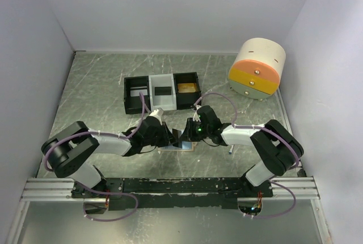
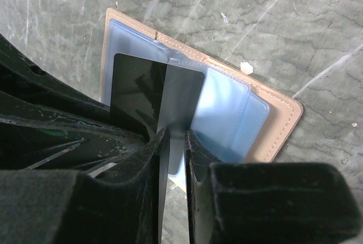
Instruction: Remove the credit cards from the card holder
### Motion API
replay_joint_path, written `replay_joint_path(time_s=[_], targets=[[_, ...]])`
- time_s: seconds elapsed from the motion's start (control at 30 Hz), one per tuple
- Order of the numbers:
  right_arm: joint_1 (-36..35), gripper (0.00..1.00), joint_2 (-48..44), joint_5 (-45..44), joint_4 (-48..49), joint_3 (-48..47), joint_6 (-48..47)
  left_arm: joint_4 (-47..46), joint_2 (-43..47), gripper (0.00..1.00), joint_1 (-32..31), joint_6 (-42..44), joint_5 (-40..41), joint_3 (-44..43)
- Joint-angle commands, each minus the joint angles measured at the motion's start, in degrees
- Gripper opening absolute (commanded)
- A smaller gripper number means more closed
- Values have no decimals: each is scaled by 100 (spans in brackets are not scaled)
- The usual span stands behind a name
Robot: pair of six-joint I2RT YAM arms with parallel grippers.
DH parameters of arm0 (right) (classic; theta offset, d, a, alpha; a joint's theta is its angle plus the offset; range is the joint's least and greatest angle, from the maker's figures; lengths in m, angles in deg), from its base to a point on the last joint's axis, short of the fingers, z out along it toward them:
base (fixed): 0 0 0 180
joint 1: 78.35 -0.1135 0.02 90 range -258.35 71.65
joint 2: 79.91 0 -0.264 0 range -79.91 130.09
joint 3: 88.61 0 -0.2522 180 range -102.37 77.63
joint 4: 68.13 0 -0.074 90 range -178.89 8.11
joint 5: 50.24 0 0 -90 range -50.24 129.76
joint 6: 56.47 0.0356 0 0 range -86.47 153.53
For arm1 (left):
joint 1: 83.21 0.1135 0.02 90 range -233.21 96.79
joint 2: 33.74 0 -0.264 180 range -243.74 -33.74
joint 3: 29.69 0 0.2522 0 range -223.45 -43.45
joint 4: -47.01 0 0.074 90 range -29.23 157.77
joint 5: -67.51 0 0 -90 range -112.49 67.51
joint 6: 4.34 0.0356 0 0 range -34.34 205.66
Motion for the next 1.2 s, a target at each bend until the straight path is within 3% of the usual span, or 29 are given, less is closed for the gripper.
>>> replay_joint_path(time_s=[0.0, 0.17, 0.5, 0.77, 1.17], targets=[[58, 18, 184, -479, -351, 173, -128, -380, -115, 21, -2, -99, -190, -49], [63, 18, 73, -608, -466, 161, -157, 44, 69, 7, 4, -43, 28, -85], [114, 19, -206, -202, -584, -240, -395, 862, 873, 7, 0, 123, 578, -15], [73, 19, -101, 560, 196, -131, -133, 1234, 1372, 7, 0, 157, 827, 73], [-58, 20, 425, 598, 230, -301, -237, 1517, 1782, 7, 5, 209, 1216, 181]])
